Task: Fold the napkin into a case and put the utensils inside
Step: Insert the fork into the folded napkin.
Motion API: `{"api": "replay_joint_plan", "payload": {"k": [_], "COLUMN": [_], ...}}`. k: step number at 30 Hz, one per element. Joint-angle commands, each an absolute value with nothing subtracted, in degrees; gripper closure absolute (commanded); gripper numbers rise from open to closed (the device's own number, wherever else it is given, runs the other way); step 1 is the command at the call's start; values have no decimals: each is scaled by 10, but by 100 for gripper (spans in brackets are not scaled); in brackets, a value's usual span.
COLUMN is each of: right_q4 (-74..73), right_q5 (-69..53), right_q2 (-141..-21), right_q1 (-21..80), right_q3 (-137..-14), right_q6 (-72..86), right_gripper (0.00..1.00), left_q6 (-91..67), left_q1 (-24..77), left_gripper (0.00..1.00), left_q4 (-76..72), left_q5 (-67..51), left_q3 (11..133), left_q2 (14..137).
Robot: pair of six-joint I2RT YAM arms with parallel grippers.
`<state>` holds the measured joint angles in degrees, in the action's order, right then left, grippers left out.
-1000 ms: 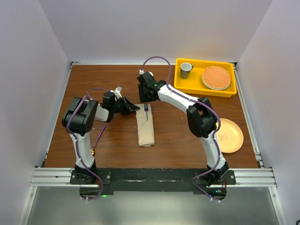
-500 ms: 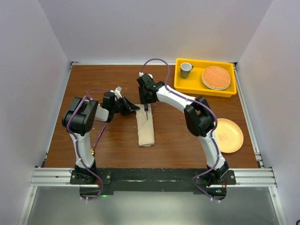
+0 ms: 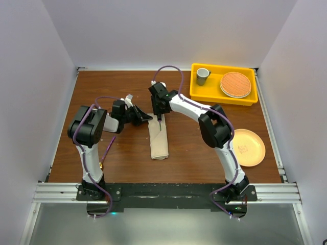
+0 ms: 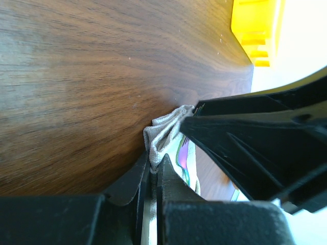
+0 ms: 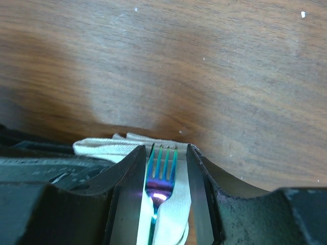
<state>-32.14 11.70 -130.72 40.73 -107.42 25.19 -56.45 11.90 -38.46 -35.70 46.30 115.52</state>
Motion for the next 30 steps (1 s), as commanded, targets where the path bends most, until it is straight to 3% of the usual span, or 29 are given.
{"api": "replay_joint_plan", "payload": {"k": [1,19,30], "right_q4": [-309,-328,-334], "right_q5": [142,127,120], "right_q2": [-1310,-1258,-1246], "right_q1": [405,406,408], "right_q3": [-1087,-1050,-1033], "right_q6": [242,263,282], "right_gripper": [60,77,78], "left_q6": [-559,-560,-559], "left_q1": [113,113,113], "left_gripper": [100,100,100], "left_q4": [-391,-392,-388], "left_q5": [-349,-348,-345], "left_q3": [475,478,475], "left_q2": [1165,1169,1168]}}
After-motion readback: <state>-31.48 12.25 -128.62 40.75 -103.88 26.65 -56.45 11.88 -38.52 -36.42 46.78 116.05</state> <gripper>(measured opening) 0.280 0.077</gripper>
